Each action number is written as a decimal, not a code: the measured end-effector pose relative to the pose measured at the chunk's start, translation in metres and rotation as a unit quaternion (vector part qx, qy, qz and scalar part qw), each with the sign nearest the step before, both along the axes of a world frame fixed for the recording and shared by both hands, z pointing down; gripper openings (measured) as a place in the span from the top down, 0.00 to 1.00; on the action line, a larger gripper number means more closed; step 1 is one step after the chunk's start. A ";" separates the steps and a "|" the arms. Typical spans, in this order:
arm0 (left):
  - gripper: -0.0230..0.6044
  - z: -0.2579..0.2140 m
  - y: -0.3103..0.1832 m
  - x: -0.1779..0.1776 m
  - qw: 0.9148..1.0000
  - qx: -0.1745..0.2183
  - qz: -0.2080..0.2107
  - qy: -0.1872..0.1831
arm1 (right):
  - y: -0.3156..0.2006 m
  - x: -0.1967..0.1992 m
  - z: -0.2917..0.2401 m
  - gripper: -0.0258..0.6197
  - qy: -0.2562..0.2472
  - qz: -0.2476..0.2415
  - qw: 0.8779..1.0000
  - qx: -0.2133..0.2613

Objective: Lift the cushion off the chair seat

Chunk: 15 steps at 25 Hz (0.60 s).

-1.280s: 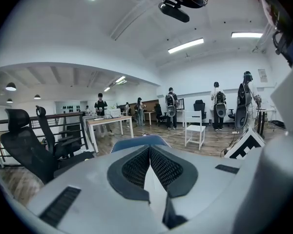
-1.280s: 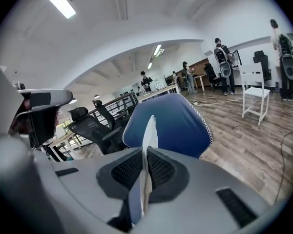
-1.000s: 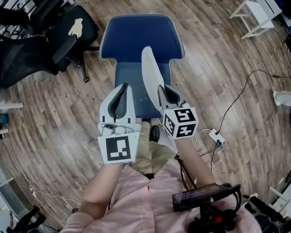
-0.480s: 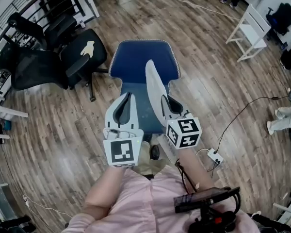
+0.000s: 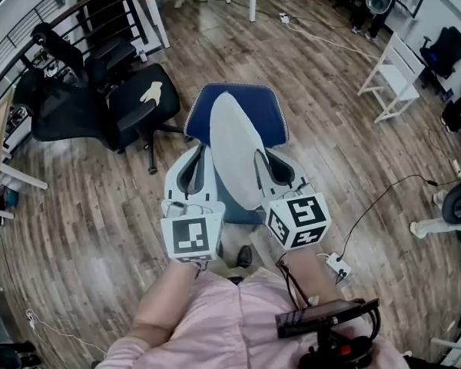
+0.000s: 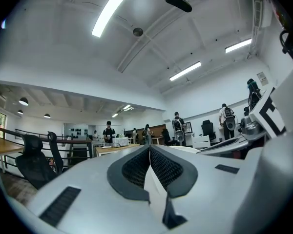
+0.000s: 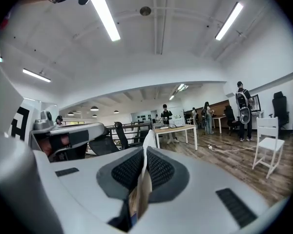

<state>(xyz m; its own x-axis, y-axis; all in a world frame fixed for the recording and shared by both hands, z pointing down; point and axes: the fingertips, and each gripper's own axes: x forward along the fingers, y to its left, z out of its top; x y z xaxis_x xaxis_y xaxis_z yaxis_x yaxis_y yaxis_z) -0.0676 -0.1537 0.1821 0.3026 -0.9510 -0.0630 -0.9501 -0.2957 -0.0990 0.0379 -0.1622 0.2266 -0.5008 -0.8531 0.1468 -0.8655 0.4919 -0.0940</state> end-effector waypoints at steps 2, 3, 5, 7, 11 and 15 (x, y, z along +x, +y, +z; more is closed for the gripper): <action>0.94 -0.010 0.002 -0.003 1.000 0.003 0.000 0.008 | 0.003 -0.006 -0.015 0.93 0.000 -0.005 1.000 0.017; 0.94 -0.015 0.002 -0.004 1.000 0.006 0.000 0.010 | 0.005 -0.009 -0.022 0.93 -0.001 -0.007 1.000 0.024; 0.94 -0.024 0.003 -0.005 1.000 0.012 0.003 0.012 | 0.007 -0.013 -0.033 0.93 -0.003 -0.012 0.999 0.035; 0.94 -0.033 0.004 -0.006 1.000 0.018 0.007 0.006 | 0.007 -0.016 -0.042 0.93 -0.006 -0.014 0.999 0.045; 0.94 -0.045 -0.002 -0.009 1.000 0.020 0.006 0.011 | 0.005 -0.019 -0.057 0.93 -0.003 -0.014 0.998 0.059; 0.94 -0.054 -0.005 -0.006 0.999 0.030 0.008 0.013 | 0.004 -0.015 -0.065 0.93 0.010 -0.008 0.997 0.074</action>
